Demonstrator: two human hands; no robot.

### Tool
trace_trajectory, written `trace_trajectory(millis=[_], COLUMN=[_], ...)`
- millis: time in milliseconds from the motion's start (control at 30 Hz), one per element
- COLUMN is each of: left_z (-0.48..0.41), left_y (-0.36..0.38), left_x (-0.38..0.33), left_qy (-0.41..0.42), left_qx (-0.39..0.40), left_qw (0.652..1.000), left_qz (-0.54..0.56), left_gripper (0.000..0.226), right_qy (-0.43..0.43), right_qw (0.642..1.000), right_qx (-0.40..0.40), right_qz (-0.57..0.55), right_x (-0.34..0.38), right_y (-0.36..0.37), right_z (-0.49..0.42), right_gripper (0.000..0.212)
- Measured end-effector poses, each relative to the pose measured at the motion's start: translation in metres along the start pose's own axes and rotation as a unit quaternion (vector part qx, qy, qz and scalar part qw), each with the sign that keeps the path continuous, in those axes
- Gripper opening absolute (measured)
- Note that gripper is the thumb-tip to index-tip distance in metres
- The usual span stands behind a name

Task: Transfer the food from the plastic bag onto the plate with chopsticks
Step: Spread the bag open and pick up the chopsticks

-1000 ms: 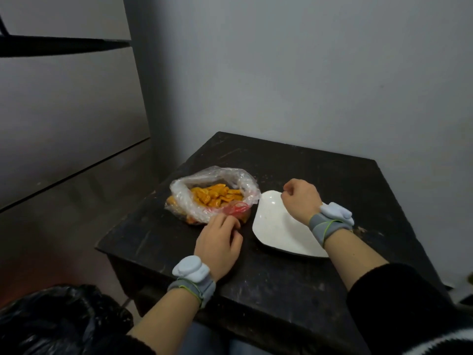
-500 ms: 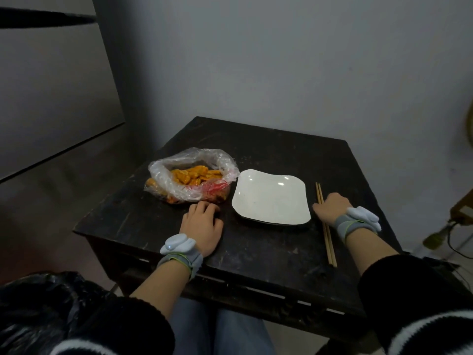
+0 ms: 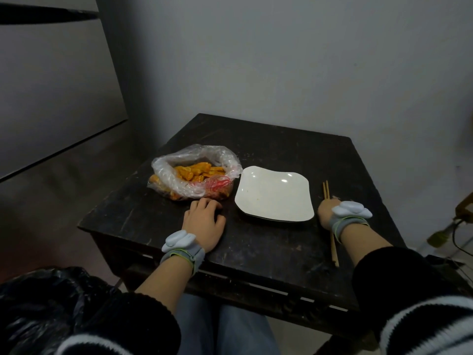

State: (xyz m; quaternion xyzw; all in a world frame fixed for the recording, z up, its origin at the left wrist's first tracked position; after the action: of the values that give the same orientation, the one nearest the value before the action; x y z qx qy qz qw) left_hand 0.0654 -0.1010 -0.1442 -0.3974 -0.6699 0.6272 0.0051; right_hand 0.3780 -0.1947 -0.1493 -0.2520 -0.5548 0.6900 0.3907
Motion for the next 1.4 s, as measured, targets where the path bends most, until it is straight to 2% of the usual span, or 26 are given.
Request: trace_trajectory(millis=[100, 200, 267, 300, 400, 500, 633, 700, 833, 900, 1067, 1233, 1400], left_z=[0.0, -0.001, 0.0, 0.0, 0.0, 0.001, -0.001, -0.001, 0.0, -0.001, -0.002, -0.002, -0.002], left_y=[0.0, 0.0, 0.0, 0.0, 0.0, -0.001, -0.003, -0.004, -0.003, -0.002, -0.001, -0.002, -0.001], left_x=[0.0, 0.0, 0.001, 0.001, 0.001, 0.001, 0.002, 0.003, 0.004, 0.006, 0.005, 0.006, 0.008], left_qy=[-0.003, -0.006, -0.008, -0.008, -0.005, -0.003, -0.016, -0.023, -0.015, -0.013, -0.017, -0.016, -0.01], left_qx=[0.0, 0.004, 0.006, 0.005, 0.004, -0.004, -0.014, -0.015, -0.009, -0.006, -0.018, -0.017, -0.019], left_qw=[1.0, 1.0, 1.0, 1.0, 1.0, 1.0, 0.997, 0.996, 0.996, 0.997, 0.997, 0.996, 0.995], left_qz=[0.002, 0.003, 0.003, 0.004, 0.007, 0.023, 0.068, 0.085, 0.084, 0.081, 0.076, 0.082, 0.095], left_gripper=[0.03, 0.031, 0.03, 0.03, 0.03, 0.027, 0.022, 0.02, 0.021, 0.021, 0.02, 0.019, 0.019], right_qy=[0.031, 0.066, 0.058, 0.033, -0.003, 0.04, 0.006, -0.028, -0.072, -0.073, -0.098, -0.132, -0.111], right_qw=[0.998, 0.996, 0.996, 0.997, 0.998, 0.997, 0.99, 0.985, 0.992, 0.993, 0.983, 0.949, 0.947], right_qx=[-0.006, 0.011, 0.006, -0.012, -0.015, -0.033, -0.129, -0.161, -0.108, -0.094, -0.078, 0.012, 0.046], right_qz=[0.053, 0.052, 0.065, 0.074, 0.054, 0.049, -0.057, -0.06, -0.009, -0.019, -0.136, -0.286, -0.297], right_x=[-0.007, -0.029, -0.028, -0.018, 0.001, 0.013, 0.042, 0.064, 0.081, 0.078, 0.088, 0.13, 0.151], right_y=[0.01, 0.04, 0.036, 0.016, -0.022, -0.047, -0.083, -0.09, -0.071, -0.066, -0.065, -0.051, -0.034], right_z=[-0.02, -0.097, -0.08, -0.034, 0.042, 0.056, 0.058, 0.068, 0.071, 0.069, 0.064, 0.066, 0.063], right_gripper=[0.046, 0.033, 0.039, 0.042, 0.034, 0.03, 0.029, 0.03, 0.031, 0.031, 0.028, 0.023, 0.029])
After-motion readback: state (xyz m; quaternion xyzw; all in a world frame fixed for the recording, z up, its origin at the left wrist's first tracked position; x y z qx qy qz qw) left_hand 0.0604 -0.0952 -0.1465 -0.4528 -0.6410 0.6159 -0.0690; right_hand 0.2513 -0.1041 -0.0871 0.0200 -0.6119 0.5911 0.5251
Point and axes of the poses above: each hand's wrist, its own z-axis away from the middle knuckle, its own y-axis out of the palm, x = y × z, the point moved 1 cm from there along -z, towards the middle knuckle, and after that the axes turned 3 degrees about z, right-handed, at the moved point
